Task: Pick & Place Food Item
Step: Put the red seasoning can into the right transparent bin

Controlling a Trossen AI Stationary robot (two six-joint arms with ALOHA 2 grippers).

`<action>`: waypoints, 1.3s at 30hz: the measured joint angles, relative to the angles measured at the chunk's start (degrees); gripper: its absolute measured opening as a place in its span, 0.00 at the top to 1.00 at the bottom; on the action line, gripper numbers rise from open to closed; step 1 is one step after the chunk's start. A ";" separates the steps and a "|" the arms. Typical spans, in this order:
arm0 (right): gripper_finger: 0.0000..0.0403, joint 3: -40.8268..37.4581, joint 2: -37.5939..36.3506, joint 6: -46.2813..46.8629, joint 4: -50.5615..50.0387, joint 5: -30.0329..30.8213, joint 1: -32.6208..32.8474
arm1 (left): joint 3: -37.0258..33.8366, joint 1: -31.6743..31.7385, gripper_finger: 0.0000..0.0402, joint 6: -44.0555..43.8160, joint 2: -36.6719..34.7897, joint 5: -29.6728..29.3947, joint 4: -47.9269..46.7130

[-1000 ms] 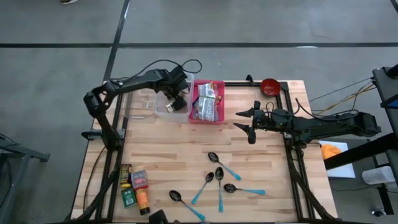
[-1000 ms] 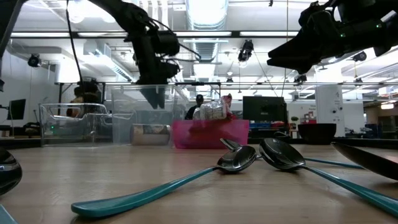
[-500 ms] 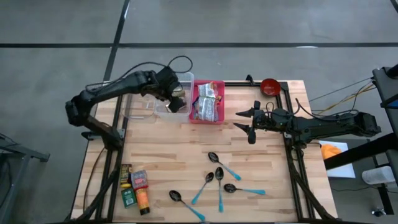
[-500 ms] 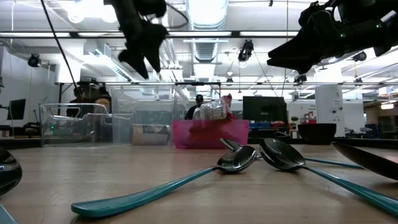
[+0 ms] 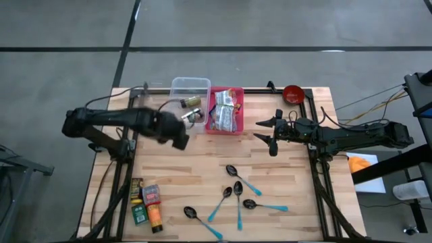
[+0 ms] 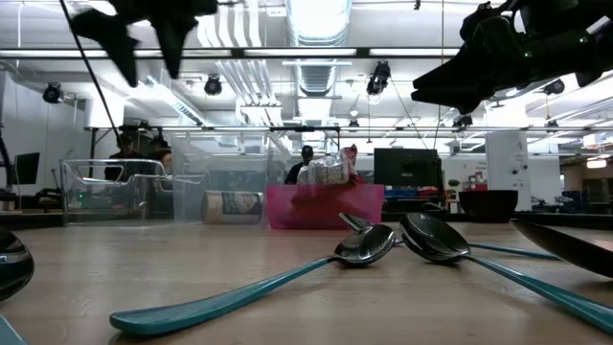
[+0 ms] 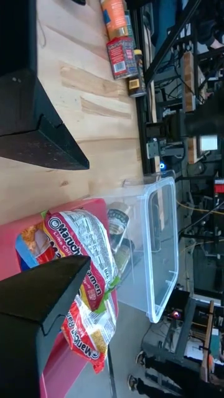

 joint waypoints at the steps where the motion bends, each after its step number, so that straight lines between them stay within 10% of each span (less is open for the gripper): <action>1: 0.42 0.00 -0.01 0.03 0.00 0.00 0.01 | -0.23 -2.22 0.21 -4.29 0.00 -0.31 -0.78; 19: 0.42 0.00 -0.01 0.02 -0.03 -0.02 -0.01 | -6.98 -38.98 0.21 -80.56 3.18 6.18 8.38; 39: 0.42 0.00 -0.01 -0.03 -0.02 -0.02 0.00 | -11.64 -41.65 0.21 -73.32 12.74 18.00 14.76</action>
